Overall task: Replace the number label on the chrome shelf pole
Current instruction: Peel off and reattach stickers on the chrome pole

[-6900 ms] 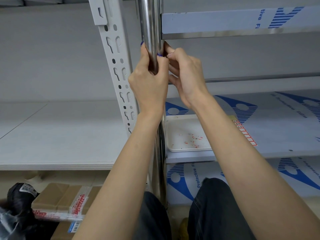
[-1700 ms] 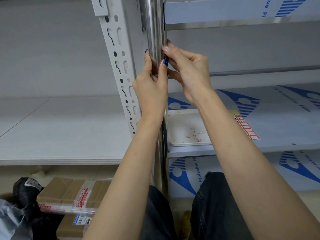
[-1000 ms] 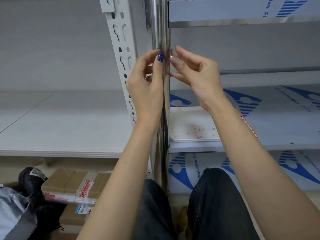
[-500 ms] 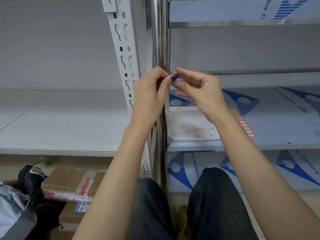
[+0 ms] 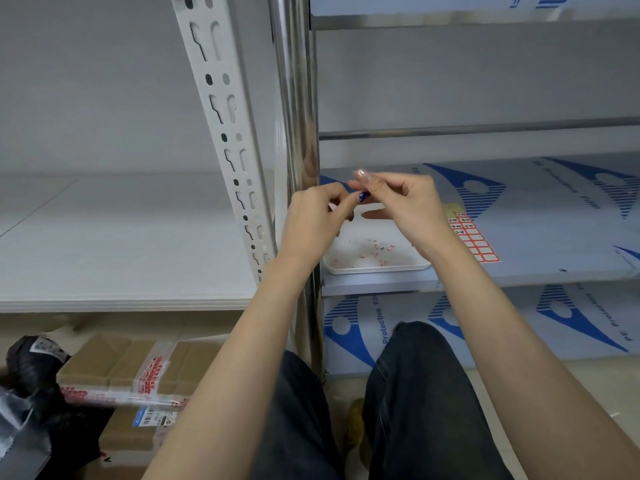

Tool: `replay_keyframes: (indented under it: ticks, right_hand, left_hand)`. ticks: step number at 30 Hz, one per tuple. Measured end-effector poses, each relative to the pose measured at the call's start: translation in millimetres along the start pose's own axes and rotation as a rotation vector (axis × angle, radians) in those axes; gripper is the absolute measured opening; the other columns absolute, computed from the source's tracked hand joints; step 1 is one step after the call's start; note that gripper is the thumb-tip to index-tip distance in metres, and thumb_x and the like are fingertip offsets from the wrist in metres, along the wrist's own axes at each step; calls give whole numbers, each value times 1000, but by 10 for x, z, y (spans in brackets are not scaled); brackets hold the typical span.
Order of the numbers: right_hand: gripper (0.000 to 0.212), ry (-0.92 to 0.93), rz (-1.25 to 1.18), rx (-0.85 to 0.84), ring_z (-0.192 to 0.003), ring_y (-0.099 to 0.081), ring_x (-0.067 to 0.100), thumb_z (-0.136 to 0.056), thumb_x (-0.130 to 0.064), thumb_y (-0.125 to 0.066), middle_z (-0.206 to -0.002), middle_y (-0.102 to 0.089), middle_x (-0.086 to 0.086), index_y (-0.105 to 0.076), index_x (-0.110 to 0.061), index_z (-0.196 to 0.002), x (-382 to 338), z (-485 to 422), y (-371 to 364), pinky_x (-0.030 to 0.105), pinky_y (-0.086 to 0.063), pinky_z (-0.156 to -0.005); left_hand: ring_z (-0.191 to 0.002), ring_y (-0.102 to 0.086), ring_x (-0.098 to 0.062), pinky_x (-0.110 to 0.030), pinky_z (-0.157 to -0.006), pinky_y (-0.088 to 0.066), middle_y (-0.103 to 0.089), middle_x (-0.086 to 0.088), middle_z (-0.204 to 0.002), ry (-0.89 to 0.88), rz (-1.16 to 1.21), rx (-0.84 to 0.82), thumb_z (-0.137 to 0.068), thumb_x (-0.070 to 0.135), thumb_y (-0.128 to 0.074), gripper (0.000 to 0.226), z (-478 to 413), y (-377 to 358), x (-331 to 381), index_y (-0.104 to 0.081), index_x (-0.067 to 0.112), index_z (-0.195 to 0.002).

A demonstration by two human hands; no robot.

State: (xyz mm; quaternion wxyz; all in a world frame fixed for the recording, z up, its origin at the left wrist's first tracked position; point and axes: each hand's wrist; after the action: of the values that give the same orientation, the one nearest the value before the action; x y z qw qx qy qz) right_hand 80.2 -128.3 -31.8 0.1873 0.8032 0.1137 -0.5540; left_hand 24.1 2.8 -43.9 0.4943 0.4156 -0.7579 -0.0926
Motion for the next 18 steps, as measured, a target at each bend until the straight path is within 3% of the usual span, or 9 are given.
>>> replay_keyframes:
  ticks: [1, 4, 7, 9, 10, 12, 14, 18]
  right_hand:
    - [22, -9, 11, 6, -92, -70, 12, -92, -25, -60, -97, -73, 1, -71, -12, -106, 44, 5, 42, 33, -60, -78]
    - [21, -51, 26, 41, -96, -69, 9, -92, -27, -60, -98, -73, -1, -71, -15, -106, 159, 6, 136, 30, -60, -76]
    - [22, -94, 70, 110, -95, -67, 9, -91, -29, -60, -100, -71, -1, -71, -16, -105, 254, 3, 201, 23, -59, -73]
    - [20, -123, 69, 127, -95, -67, 9, -92, -29, -59, -100, -71, -1, -70, -17, -103, 283, 4, 218, 24, -59, -73]
    - [19, -129, 61, 130, -95, -67, 9, -93, -28, -58, -100, -71, -1, -70, -17, -102, 282, 1, 219, 26, -59, -75]
    - [18, -110, 31, 143, -95, -68, 10, -94, -27, -57, -99, -71, -2, -70, -18, -102, 235, -22, 201, 31, -60, -77]
    - [19, -68, -5, 171, -96, -67, 12, -95, -25, -55, -102, -71, 0, -69, -17, -106, 132, -76, 158, 32, -60, -76]
    - [21, -22, -85, 158, -93, -68, 11, -98, -26, -48, -106, -70, -1, -66, -18, -107, -175, -211, -13, 30, -59, -76]
  left_hand:
    - [-51, -55, -11, -29, -65, -50, -67, 0, -79, -18, -27, -44, -88, 22, -63, 9, -10, -66, -21, -62, 14, -83]
    - [-71, -56, -14, -36, -73, -52, -64, 4, -103, -58, -234, -180, -84, 27, -68, 33, -30, -245, -51, -53, 20, -113]
    - [-73, -58, -13, -31, -68, -50, -68, 3, -86, -10, -364, -171, -92, 39, -55, 26, -45, -376, -39, -61, 17, -103]
    - [-68, -64, -20, -36, -70, -55, -70, -4, -80, -30, -341, -160, -97, 28, -47, 24, -64, -427, -52, -65, 13, -93]
    - [-69, -65, -24, -40, -71, -56, -70, -7, -86, -66, -294, -158, -95, 16, -48, 18, -66, -423, -51, -65, 12, -100]
    - [-77, -65, -25, -43, -74, -55, -66, -8, -105, -162, -226, -127, -87, -3, -48, 38, -82, -382, -47, -58, 13, -120]
    - [-82, -65, -22, -41, -74, -55, -64, -6, -109, -207, -171, -11, -88, -2, -48, 40, -86, -277, 5, -53, 12, -125]
    - [-60, -50, -2, -17, -58, -44, -55, 7, -72, -262, 56, 456, -89, 13, -60, 12, -174, 77, 201, -56, 3, -96]
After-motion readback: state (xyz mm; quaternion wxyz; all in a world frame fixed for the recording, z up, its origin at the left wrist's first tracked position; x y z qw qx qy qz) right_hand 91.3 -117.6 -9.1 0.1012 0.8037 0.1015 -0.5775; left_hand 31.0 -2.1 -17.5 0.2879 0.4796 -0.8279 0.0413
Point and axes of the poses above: each hand's wrist, its own z-axis away from the middle knuckle, its own y-axis out of the back of the hand, x = y × z
